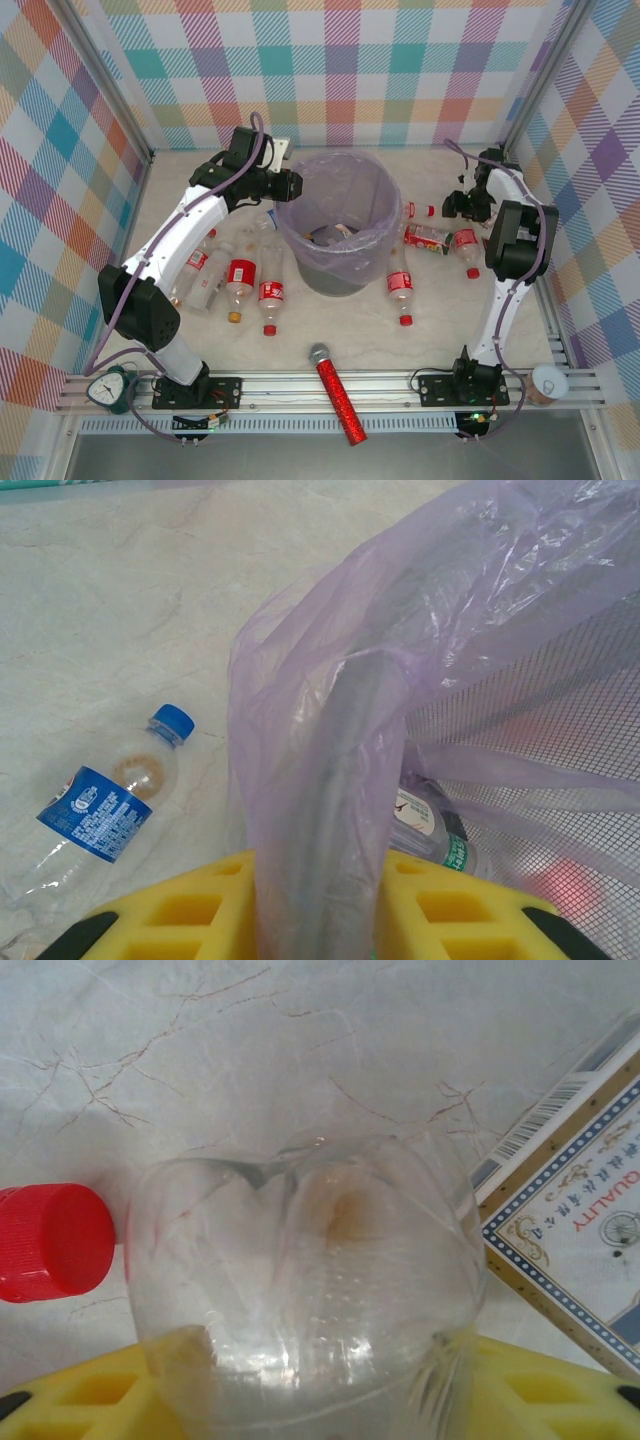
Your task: Put the plastic bottles in the bin
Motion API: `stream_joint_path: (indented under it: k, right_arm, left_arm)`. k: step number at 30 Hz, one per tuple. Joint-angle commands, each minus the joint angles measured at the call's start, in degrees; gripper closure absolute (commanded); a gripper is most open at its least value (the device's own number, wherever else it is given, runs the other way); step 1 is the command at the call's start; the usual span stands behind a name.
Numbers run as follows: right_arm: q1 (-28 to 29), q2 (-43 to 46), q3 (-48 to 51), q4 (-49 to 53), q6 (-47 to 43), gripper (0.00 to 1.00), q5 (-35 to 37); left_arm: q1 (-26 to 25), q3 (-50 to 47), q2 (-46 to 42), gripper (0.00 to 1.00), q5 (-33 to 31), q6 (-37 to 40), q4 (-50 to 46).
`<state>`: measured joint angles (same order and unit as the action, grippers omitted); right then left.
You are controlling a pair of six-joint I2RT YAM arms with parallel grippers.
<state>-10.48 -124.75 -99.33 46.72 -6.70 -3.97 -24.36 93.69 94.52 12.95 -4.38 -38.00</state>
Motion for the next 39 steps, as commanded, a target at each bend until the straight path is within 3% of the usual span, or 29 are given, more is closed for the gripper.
stream_joint_path:
  k: [1,8,16,25,28,32,39]
  right_arm:
    - [0.14,3.58,0.19,0.53,-0.13,0.46,-0.87]
    - [-0.11,7.60,0.30,1.98,0.08,0.49,-0.30]
    - [-0.33,19.53,-0.03,3.64,3.63,0.51,-1.53]
    - [1.52,38.87,-0.59,-3.90,13.90,0.54,-22.24]
    - [5.09,41.72,-5.52,-4.62,16.23,0.55,-24.68]
    - [14.20,42.28,-11.07,-5.72,17.07,0.55,-24.10]
    - [32.38,31.04,-23.03,-4.49,14.88,0.56,-21.11]
  left_arm:
    - [-0.77,-2.92,0.93,0.69,-0.19,1.82,-4.46]
    - [-0.86,-3.59,0.27,0.69,-0.47,1.55,-4.24]
    - [-0.87,-3.62,-0.28,0.68,-1.26,1.83,-4.63]
    - [-0.87,-3.77,-0.44,0.67,-1.54,1.92,-4.55]
    - [-0.85,-3.73,-0.22,0.67,-1.61,1.97,-4.72]
    - [-0.79,-3.82,-0.26,0.67,-1.35,1.93,-4.48]
    - [-0.78,-4.48,-0.04,0.67,-1.12,1.61,-3.86]
